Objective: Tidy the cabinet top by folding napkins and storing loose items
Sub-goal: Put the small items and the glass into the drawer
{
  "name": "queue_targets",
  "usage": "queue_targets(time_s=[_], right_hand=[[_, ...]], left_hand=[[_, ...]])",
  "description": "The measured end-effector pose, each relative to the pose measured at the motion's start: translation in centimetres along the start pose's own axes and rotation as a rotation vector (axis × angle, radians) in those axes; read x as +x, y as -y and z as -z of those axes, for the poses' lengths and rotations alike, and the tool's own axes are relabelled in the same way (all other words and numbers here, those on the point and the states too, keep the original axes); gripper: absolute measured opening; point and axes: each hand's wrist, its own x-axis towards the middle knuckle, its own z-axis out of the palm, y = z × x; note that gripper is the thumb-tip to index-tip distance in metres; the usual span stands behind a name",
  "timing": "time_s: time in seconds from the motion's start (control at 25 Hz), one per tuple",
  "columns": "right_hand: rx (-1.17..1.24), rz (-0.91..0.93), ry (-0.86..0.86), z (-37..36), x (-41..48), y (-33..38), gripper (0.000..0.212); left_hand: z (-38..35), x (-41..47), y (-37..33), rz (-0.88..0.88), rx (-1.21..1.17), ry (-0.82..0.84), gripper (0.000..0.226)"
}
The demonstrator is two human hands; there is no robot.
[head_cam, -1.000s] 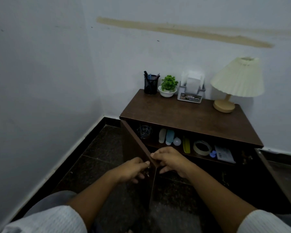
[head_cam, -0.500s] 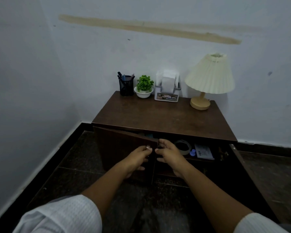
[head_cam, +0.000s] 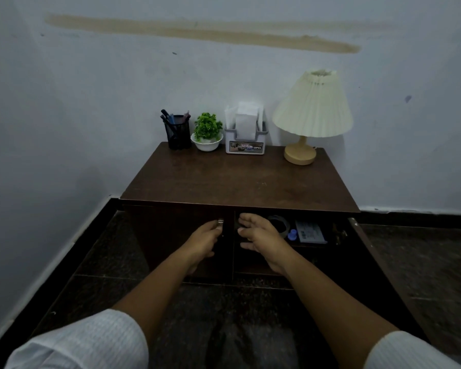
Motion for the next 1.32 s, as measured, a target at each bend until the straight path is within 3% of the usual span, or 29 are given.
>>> queue_targets(time_s=[0.16, 0.24, 0.36, 0.56, 0.72, 0.8, 0.96, 1.32], right_hand=[[-0.144, 0.021, -0.051, 2.0, -2.3, 0.8, 0.037], [-0.198, 0.037, -0.109, 3.7, -4.1, 1.3, 0.029], [-0.253, 0.097, -0.228, 7.3, -7.5, 1.8, 0.02], [-0.323, 0.216, -0.483, 14.9, -13.6, 2.0, 0.014], [-0.363, 0.112, -0.602, 20.1, -18.0, 0.8, 0.018], [-0.367, -0.034, -0.568, 21.6, -20.0, -0.6, 0.021], [-0.416, -0.307, -0.307, 22.3, -22.8, -4.2, 0.03], [-0.461, -0.381, -0.068, 22.4, -22.0, -6.5, 0.021]], left_hand=[[-2.1, -0.3, -0.3, -0.07, 0.093, -0.206, 0.043], [-4.4, -1.0, -0.9, -0.1, 0.06, -0.178, 0.038], [-8.9, -3.8, -2.0, -0.066, -0.001, 0.075, 0.025], [-15.5, -8.5, -1.4, -0.138, 0.093, 0.47, 0.024], [-19.6, -11.7, 0.0, -0.214, 0.2, 0.695, 0.032], [-21.0, -12.7, 0.6, -0.215, 0.224, 0.755, 0.036], [-22.8, -13.7, 1.8, -0.179, 0.246, 0.851, 0.045], [-21.7, -14.0, 2.3, -0.163, 0.222, 0.789, 0.039]])
